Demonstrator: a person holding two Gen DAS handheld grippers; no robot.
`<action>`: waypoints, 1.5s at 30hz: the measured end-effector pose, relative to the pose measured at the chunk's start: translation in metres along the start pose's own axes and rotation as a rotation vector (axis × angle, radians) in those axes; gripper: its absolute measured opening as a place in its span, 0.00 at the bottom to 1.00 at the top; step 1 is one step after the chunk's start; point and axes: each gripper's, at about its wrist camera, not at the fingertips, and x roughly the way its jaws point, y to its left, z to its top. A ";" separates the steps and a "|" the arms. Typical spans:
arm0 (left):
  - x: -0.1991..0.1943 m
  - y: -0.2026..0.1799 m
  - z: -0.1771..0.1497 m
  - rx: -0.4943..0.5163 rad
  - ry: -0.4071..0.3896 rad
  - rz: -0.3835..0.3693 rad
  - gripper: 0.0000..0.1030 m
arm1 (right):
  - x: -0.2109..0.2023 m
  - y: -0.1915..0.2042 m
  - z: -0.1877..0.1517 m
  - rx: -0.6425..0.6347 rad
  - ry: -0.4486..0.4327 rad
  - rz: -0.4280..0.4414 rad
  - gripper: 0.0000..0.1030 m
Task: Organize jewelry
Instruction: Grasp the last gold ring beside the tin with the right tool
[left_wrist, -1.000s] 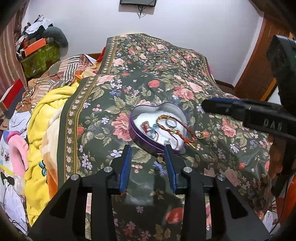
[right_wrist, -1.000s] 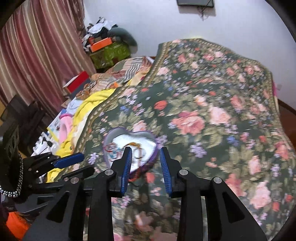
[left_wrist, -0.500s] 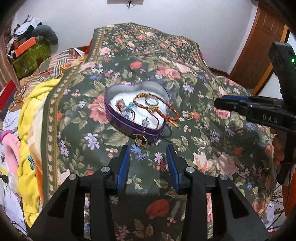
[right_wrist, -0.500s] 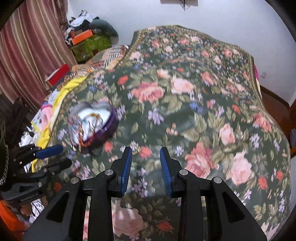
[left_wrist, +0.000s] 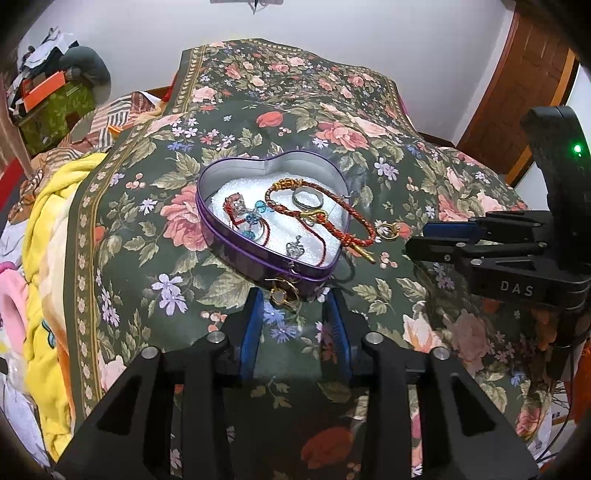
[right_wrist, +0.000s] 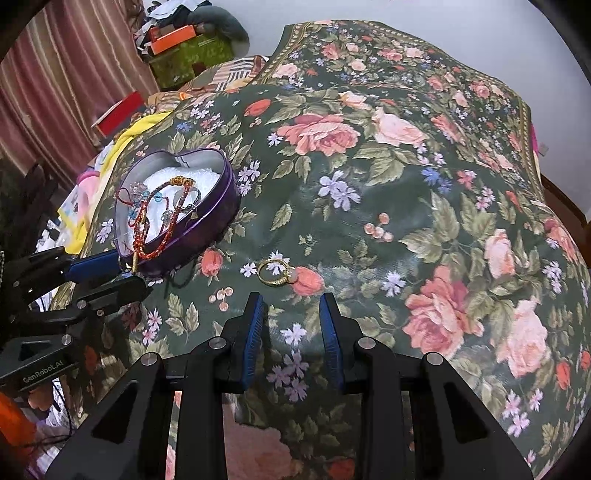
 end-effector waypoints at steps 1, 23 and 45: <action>0.000 0.001 0.000 -0.002 -0.002 0.002 0.29 | 0.001 0.001 0.001 -0.001 0.001 0.003 0.27; -0.008 0.012 -0.001 -0.052 -0.040 0.036 0.06 | 0.013 0.018 0.007 -0.029 -0.041 -0.003 0.08; -0.054 0.019 0.008 -0.065 -0.141 0.061 0.06 | 0.002 0.017 0.006 -0.007 -0.017 0.026 0.38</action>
